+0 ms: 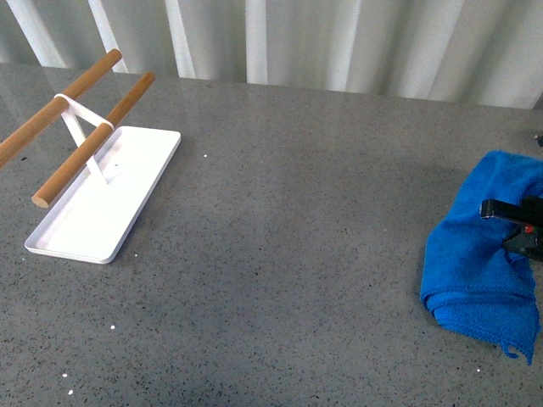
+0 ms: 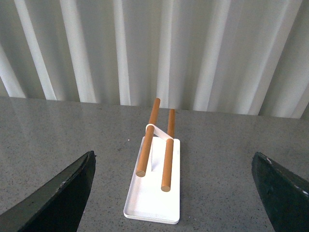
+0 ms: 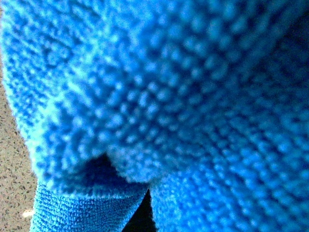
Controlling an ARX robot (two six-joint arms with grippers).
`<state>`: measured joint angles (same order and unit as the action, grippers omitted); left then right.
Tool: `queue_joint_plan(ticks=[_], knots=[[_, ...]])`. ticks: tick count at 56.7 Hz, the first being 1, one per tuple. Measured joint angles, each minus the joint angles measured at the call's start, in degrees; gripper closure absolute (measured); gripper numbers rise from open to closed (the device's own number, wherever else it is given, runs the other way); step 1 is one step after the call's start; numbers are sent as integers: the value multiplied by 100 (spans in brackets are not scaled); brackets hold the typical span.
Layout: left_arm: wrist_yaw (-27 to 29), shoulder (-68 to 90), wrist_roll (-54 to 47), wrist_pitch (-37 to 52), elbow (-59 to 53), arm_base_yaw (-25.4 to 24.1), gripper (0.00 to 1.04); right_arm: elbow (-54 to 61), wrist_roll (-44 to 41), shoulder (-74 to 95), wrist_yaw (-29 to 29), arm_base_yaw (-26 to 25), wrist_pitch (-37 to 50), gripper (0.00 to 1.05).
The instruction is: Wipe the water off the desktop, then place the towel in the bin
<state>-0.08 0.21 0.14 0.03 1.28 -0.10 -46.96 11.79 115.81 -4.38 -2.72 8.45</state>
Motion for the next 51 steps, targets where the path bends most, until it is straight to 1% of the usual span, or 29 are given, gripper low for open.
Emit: queue_joint_plan(ticks=[15,31,45,51], knots=[[0,0,0,0,0,0,7,-94,-238,203,-118,-365,48,101],[0,0,0,0,0,0,7,-992,-756,750,7,-474,-245,101],[0,0,0,0,0,0,7,-2114,-1003,1353,-79,-280,-372,101],[0,0,0,0,0,0,7,-2844,-1054,1735,-219,9,-570,101]])
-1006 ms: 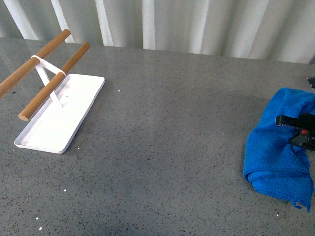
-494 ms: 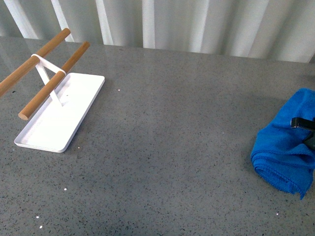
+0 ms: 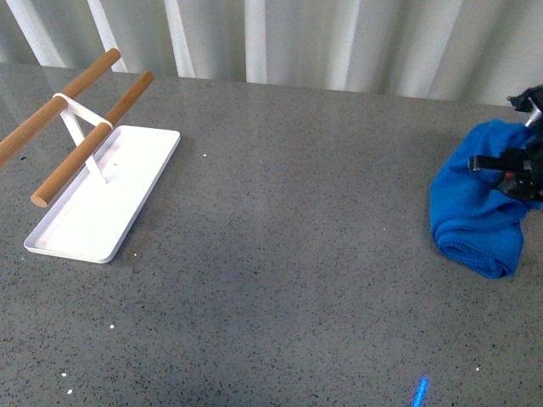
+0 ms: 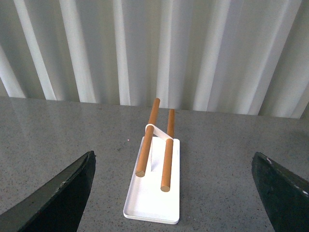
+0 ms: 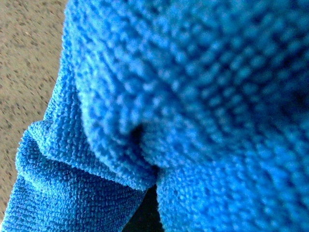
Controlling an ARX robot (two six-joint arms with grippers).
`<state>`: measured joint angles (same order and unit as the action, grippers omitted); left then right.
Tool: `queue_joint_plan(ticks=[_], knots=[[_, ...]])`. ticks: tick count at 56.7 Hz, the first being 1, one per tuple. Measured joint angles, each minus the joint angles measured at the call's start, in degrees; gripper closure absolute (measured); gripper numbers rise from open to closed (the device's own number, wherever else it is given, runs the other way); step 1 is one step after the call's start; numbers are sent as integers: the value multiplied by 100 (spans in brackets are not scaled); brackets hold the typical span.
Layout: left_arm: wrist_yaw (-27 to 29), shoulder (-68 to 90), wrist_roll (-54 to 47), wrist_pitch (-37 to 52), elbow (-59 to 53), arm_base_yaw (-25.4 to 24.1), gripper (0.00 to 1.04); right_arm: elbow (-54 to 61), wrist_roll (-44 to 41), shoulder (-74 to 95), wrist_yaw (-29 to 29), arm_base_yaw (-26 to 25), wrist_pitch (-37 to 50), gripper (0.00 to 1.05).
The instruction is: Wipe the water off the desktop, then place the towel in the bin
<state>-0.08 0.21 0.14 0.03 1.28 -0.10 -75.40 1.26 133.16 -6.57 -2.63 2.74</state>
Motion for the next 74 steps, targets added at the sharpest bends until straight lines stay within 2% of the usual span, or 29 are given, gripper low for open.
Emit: queue_joint_plan(ticks=[12,21,28,38,43,51,64,74], knots=[[0,0,0,0,0,0,7,-820,83,455,-306,730,-149,101],[0,0,0,0,0,0,7,-723,282,459,-507,1154,-15,101],[0,0,0,0,0,0,7,-81,643,107,-664,1419,81,101],[0,0,0,0,0,0,7,1342,914,-809,-1027,1502,125,101],[0,0,0,0,0,0,7,2057,887,-1355,-1163,1403,96,101],[0,0,0,0,0,0,7,2881,592,-2277,-1200,800,-90,101],[0,0,0,0,0,0,7,3211,-125,-3034,-1108,-446,-496,101],[0,0,0,0,0,0,7,3244,-448,-3053,-992,-802,-540,101]])
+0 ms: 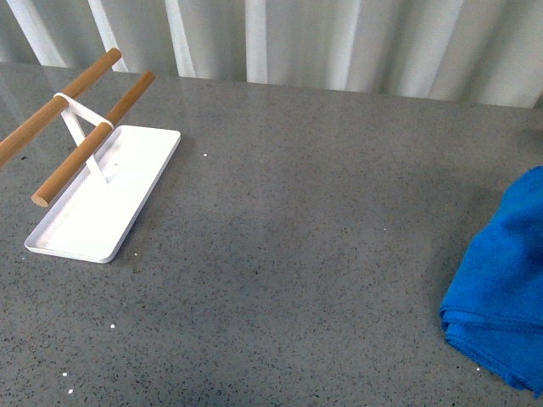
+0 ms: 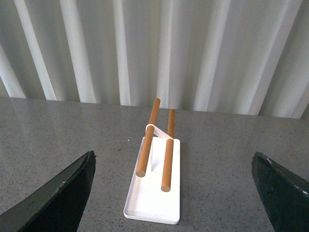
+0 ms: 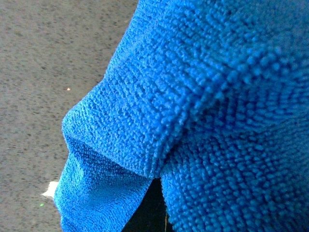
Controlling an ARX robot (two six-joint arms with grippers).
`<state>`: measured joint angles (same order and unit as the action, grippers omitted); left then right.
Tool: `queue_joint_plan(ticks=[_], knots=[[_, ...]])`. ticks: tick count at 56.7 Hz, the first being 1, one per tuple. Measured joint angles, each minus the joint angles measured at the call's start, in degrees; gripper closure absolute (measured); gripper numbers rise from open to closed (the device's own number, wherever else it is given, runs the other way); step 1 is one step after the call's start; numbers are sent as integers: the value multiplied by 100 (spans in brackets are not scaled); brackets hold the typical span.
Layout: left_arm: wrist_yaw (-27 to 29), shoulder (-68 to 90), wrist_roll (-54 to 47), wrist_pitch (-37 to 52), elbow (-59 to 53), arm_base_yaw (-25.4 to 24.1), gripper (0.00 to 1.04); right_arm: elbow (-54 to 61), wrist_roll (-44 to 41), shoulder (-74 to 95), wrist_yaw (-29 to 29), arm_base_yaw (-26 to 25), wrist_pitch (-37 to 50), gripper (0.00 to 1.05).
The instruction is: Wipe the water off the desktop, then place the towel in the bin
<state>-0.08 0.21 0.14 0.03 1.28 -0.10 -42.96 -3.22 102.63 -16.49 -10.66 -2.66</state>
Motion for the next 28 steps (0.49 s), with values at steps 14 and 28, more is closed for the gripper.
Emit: queue_joint_plan(ticks=[14,28], knots=[[0,0,0,0,0,0,7,-350,-411,-190,625,-44,66,101],[0,0,0,0,0,0,7,-1580,-647,-450,1178,26,-341,101]])
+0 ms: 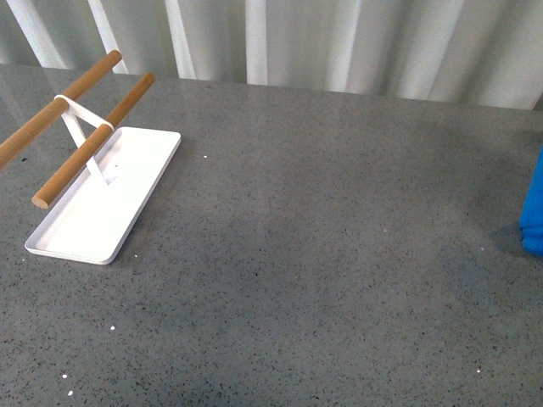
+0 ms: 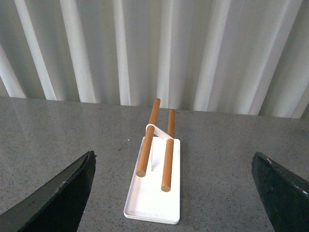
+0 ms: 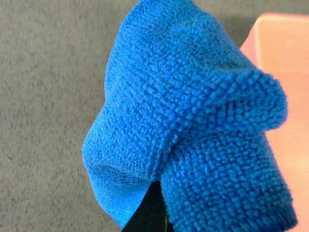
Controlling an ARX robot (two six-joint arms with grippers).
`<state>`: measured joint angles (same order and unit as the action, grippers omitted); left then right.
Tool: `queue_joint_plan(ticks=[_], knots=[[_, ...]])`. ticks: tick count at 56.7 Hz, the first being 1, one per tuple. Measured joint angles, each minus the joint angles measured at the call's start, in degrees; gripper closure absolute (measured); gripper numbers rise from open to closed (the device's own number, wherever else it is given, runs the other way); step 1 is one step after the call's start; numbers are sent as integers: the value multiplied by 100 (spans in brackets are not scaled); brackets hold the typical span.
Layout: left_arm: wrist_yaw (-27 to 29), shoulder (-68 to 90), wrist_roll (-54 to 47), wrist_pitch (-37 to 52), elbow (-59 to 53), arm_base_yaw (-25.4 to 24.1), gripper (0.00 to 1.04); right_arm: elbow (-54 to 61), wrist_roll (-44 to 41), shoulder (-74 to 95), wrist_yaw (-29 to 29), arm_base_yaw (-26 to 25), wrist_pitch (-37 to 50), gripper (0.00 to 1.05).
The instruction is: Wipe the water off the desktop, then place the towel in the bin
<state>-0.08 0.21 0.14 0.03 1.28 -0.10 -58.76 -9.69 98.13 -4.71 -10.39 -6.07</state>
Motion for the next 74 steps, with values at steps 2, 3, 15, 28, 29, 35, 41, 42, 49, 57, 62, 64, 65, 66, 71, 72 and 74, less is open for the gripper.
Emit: queue_joint_plan(ticks=[2,3,15,28,29,35,41,42,49,57,62,64,65,66,71,72,74], knots=[[0,0,0,0,0,0,7,-162,-9,-13,44,-4,-42,101],[0,0,0,0,0,0,7,-219,-9,-20,61,-7,-61,101],[0,0,0,0,0,0,7,-1497,15,-50,109,-400,-638,101],[0,0,0,0,0,0,7,-2503,46,223,221,-1349,-1185,101],[0,0,-2,0,0,0,7,-2524,46,275,225,-1429,-1222,101],[0,0,0,0,0,0,7,-2588,74,614,282,-1812,-1436,101],[0,0,0,0,0,0,7,-2588,170,944,341,-2096,-1569,101],[0,0,0,0,0,0,7,-2588,197,1008,343,-2149,-1580,101],[0,0,0,0,0,0,7,-2538,317,1266,363,-2406,-1606,101],[0,0,0,0,0,0,7,-2437,413,1438,361,-2494,-1613,101],[0,0,0,0,0,0,7,-2413,461,1639,367,-2490,-1683,101],[-2,0,0,0,0,0,7,-2409,476,1709,378,-2481,-1722,101],[-2,0,0,0,0,0,7,-2409,481,1738,380,-2479,-1738,101],[0,0,-2,0,0,0,7,-2409,496,1788,385,-2474,-1768,101],[0,0,0,0,0,0,7,-2400,498,1963,494,-2472,-1908,101],[0,0,0,0,0,0,7,-2400,501,1982,507,-2472,-1932,101],[0,0,0,0,0,0,7,-2398,511,2052,531,-2479,-1987,101]])
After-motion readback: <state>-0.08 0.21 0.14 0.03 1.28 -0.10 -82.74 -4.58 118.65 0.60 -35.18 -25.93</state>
